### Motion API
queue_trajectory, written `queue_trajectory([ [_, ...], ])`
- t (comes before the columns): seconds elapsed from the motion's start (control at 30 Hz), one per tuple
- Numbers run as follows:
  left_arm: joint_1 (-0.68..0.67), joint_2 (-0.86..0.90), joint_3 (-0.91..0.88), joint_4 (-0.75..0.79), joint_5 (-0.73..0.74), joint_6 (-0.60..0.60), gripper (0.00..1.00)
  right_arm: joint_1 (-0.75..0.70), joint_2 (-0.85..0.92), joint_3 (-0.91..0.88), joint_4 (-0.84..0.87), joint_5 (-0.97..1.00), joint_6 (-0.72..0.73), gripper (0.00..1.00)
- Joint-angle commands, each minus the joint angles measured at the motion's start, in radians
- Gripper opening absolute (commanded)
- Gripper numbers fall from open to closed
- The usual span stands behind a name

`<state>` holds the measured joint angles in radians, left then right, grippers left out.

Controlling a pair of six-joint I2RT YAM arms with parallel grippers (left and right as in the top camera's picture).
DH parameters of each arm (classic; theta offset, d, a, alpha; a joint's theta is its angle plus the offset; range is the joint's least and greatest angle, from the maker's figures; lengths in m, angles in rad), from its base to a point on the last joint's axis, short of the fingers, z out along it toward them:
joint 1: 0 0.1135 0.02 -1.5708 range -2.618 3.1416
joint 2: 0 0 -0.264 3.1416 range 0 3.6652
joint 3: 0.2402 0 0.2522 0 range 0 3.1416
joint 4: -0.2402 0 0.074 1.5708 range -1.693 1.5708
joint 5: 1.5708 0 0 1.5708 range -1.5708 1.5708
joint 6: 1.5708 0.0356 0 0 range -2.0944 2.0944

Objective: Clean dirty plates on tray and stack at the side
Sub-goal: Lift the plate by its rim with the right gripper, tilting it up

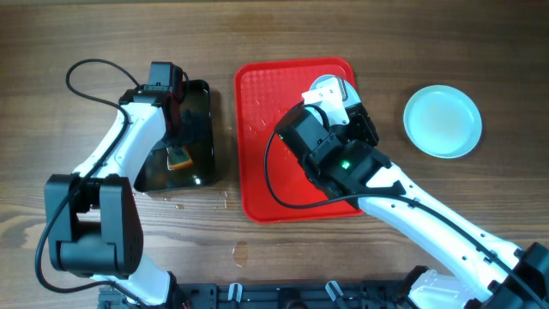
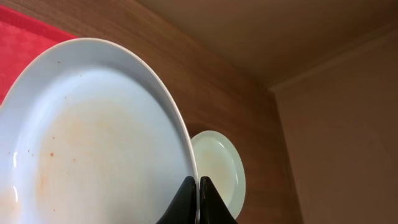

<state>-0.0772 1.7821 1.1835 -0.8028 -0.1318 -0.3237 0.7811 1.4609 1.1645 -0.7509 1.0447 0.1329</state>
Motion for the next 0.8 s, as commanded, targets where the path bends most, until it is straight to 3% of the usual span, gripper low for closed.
queue_trajectory([
  [0.0, 0.005, -0.015, -0.005, 0.003, 0.005, 0.003, 1.0, 0.005, 0.006, 0.008, -0.012, 0.027, 0.035, 0.04],
  [0.4, 0.005, -0.014, -0.005, 0.003, 0.005, 0.003, 1.0, 0.02, -0.01, 0.006, -0.018, -0.037, 0.101, 0.04],
  [0.77, 0.005, -0.014, -0.005, 0.003, 0.005, 0.003, 1.0, 0.012, -0.029, 0.008, -0.029, -0.121, 0.053, 0.04],
])
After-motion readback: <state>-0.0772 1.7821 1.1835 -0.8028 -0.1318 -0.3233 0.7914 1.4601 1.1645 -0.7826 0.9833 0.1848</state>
